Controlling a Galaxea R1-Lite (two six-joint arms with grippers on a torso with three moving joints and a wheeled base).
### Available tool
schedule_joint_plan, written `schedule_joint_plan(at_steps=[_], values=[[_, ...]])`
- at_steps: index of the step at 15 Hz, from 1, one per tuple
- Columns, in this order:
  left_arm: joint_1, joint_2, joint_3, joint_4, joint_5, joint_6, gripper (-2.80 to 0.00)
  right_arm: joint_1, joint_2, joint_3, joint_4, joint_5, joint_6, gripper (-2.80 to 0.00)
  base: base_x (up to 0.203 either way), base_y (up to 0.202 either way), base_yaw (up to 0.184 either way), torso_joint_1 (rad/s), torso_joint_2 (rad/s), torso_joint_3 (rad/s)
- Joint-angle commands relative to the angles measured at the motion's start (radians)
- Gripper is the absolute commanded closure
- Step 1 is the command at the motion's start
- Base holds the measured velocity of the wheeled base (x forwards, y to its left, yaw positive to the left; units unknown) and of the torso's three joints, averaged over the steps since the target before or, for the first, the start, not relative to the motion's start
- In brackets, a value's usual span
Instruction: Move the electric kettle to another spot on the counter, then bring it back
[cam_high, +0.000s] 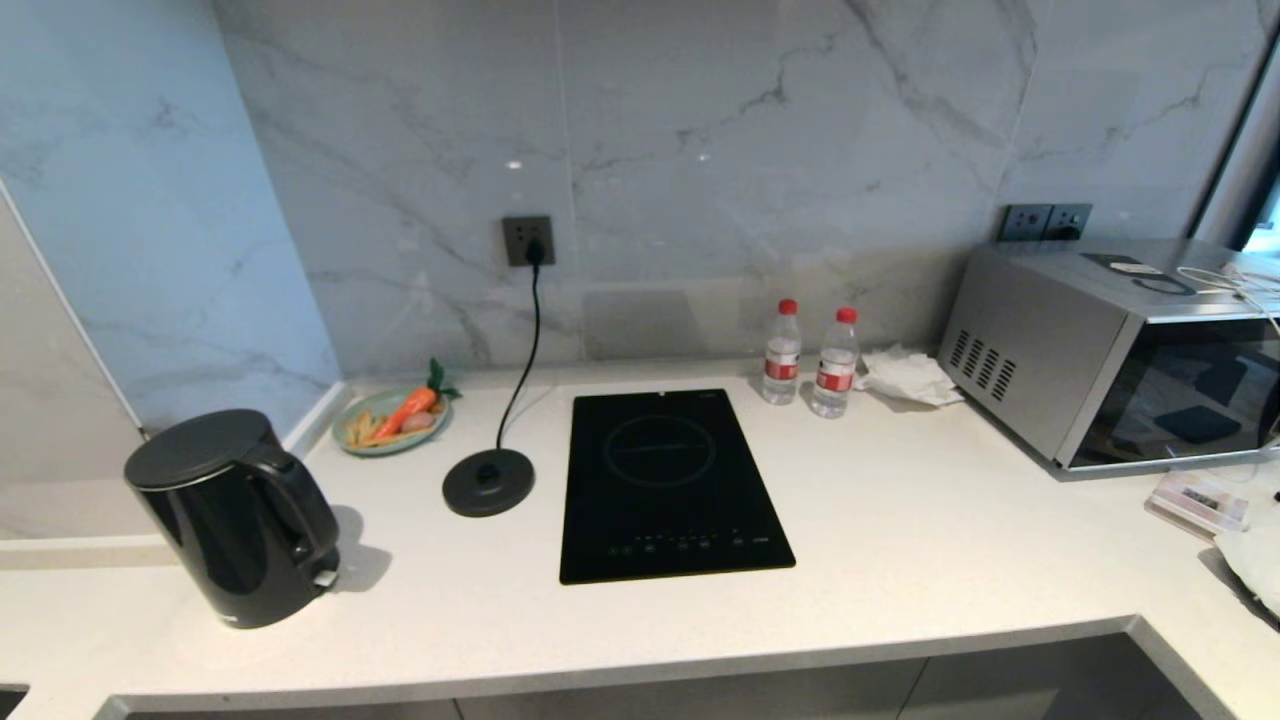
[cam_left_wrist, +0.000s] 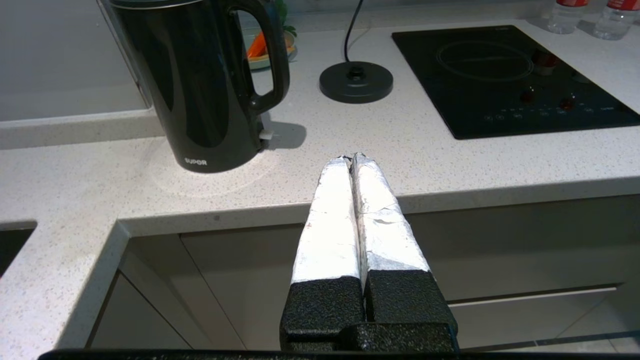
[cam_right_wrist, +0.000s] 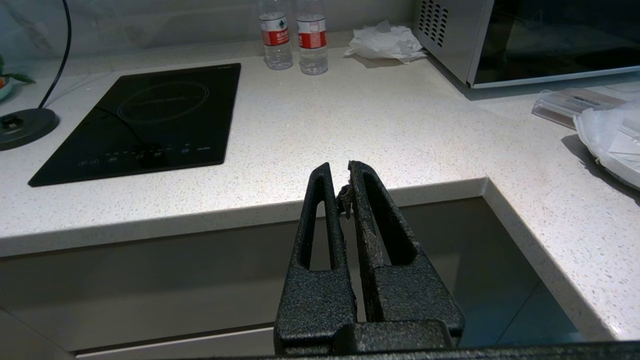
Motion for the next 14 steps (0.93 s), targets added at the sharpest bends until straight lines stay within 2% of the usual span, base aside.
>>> schedule_joint_plan(at_steps=[1, 14], values=[[0.000, 0.002, 0.000, 0.001, 0.000, 0.000, 0.00, 0.000, 0.002, -0.001, -0.001, 0.000, 0.000, 0.00, 0.000, 0.000, 0.000, 0.000, 0.00, 0.000], [0.000, 0.002, 0.000, 0.001, 0.000, 0.000, 0.00, 0.000, 0.002, -0.001, 0.000, 0.000, 0.000, 0.00, 0.000, 0.000, 0.000, 0.000, 0.00, 0.000]])
